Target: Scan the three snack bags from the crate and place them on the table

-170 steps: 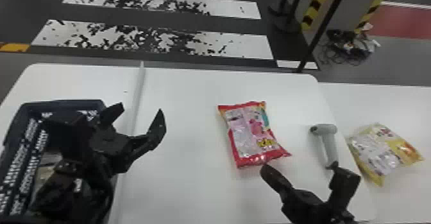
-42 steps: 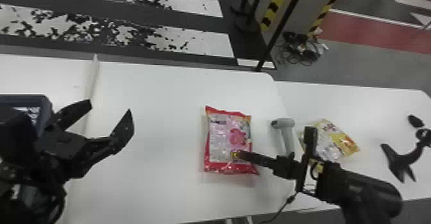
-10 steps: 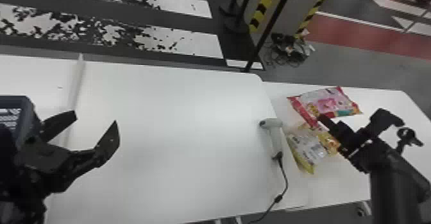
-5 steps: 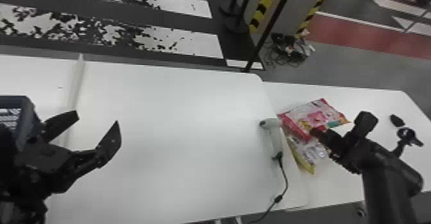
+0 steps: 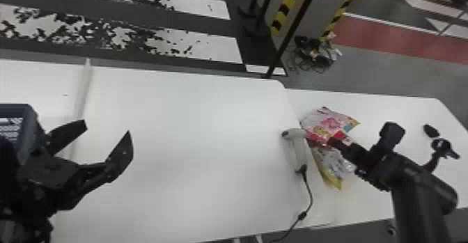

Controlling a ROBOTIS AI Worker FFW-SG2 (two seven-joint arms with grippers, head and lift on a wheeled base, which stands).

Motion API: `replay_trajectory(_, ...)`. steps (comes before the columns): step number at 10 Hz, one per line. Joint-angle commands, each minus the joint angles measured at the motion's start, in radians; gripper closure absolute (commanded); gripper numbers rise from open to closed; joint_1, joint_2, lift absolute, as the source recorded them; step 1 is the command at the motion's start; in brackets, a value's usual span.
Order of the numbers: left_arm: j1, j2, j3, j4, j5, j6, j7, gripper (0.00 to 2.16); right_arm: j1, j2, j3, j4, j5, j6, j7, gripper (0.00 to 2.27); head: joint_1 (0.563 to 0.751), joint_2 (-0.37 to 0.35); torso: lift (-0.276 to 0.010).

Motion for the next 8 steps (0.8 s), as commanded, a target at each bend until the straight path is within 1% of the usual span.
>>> replay_trajectory(1, -0.002, -0.002, -0.005, 0.000, -0.003, 0.000, 0.000, 0.03, 0.041, 0.010, 0.001, -0.078, -0.018, 0.045, -0.003, 0.06, 0.695, -0.350, -0.062)
replay_trajectory(2, -0.002, -0.002, -0.007, 0.000, -0.004, 0.000, 0.002, 0.03, 0.089, 0.036, -0.013, -0.183, -0.031, 0.094, -0.012, 0.06, 0.695, -0.350, -0.062)
replay_trajectory(3, -0.002, -0.002, -0.005, -0.002, -0.004, 0.000, 0.000, 0.03, 0.158, 0.073, -0.015, -0.328, -0.049, 0.112, -0.027, 0.06, 0.695, -0.350, -0.062)
replay_trajectory(5, -0.006, -0.005, -0.010, 0.000, -0.004, 0.000, 0.002, 0.03, 0.281, 0.145, -0.009, -0.582, -0.055, 0.112, -0.027, 0.06, 0.695, -0.350, -0.062)
replay_trajectory(8, -0.006, -0.004, -0.010, -0.002, -0.004, 0.003, 0.002, 0.03, 0.403, 0.220, 0.042, -0.824, -0.057, 0.081, -0.026, 0.06, 0.695, -0.350, -0.062)
